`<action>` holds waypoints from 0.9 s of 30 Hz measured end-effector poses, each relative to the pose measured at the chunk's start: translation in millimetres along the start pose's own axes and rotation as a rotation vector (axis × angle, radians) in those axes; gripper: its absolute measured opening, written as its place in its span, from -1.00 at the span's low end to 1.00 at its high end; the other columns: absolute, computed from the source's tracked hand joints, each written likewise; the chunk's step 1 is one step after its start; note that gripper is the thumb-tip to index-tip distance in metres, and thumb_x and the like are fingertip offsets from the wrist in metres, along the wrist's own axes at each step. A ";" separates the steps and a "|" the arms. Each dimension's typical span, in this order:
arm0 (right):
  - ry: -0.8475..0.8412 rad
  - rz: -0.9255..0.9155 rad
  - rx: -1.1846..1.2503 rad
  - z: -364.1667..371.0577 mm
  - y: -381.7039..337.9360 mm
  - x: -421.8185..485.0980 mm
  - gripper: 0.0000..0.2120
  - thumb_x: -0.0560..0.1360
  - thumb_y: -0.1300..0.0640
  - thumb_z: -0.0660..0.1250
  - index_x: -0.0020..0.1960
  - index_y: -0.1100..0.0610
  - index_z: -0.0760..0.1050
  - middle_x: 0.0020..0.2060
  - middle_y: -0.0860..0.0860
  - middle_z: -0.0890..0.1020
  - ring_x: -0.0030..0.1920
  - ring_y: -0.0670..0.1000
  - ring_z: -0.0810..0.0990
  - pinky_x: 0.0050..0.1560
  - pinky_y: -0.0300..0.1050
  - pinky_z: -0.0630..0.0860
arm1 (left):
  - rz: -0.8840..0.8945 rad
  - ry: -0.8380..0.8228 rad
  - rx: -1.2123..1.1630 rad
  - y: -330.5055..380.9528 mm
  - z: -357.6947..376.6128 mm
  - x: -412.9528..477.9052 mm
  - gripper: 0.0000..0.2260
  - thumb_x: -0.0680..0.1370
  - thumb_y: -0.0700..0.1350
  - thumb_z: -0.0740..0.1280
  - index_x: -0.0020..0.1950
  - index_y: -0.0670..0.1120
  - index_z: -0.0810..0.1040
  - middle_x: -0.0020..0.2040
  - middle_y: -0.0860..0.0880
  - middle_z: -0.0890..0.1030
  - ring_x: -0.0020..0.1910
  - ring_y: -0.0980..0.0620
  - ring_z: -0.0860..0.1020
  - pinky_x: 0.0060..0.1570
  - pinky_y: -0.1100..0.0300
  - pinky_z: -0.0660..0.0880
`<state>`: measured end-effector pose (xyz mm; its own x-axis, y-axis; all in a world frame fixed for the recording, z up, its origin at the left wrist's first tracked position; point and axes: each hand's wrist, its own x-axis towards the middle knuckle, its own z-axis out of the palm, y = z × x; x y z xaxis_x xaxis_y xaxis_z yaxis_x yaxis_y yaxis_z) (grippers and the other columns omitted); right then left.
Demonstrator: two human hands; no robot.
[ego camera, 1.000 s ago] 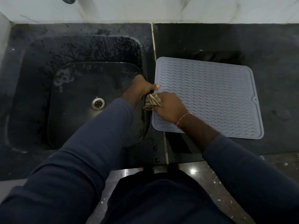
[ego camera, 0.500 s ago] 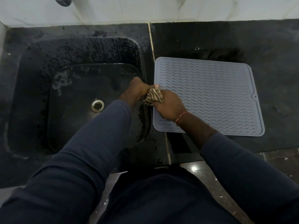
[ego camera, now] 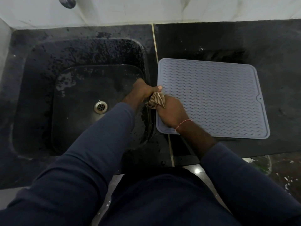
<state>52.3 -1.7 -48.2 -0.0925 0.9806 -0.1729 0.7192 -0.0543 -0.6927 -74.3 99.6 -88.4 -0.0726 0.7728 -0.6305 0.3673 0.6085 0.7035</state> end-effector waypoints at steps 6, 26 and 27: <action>-0.017 0.040 0.096 -11.9 4.3 12.5 -0.78 0.53 0.03 0.33 -0.06 0.19 0.61 -0.18 0.09 0.66 -0.17 0.04 0.60 -0.14 -0.09 0.48 | -0.126 0.041 -0.233 10.9 1.3 -7.4 -0.52 0.53 0.02 0.33 0.34 -0.24 0.44 0.29 -0.24 0.51 0.22 -0.23 0.51 0.15 -0.11 0.52; -0.081 0.025 -0.003 1.1 1.5 -36.2 -0.71 0.45 -0.01 0.20 -0.14 0.18 0.57 -0.24 0.08 0.66 -0.20 0.08 0.63 -0.16 -0.04 0.54 | 0.031 0.084 0.028 0.9 2.2 -7.3 0.11 0.20 0.17 0.62 0.55 -0.13 0.06 0.51 -0.16 0.23 0.43 -0.14 0.29 0.35 -0.06 0.38; -0.089 0.020 -0.010 1.8 0.9 -40.3 -0.75 0.46 0.01 0.21 -0.16 0.17 0.56 -0.25 0.08 0.65 -0.21 0.07 0.62 -0.20 -0.09 0.50 | 0.037 0.087 0.026 0.9 2.2 -7.8 0.12 0.21 0.17 0.62 0.55 -0.13 0.05 0.51 -0.16 0.22 0.44 -0.14 0.29 0.36 -0.06 0.38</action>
<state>55.5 -41.6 -43.1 -0.1391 0.9586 -0.2485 0.7282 -0.0710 -0.6817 -71.3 93.8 -83.5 -0.1387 0.8081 -0.5724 0.3947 0.5752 0.7164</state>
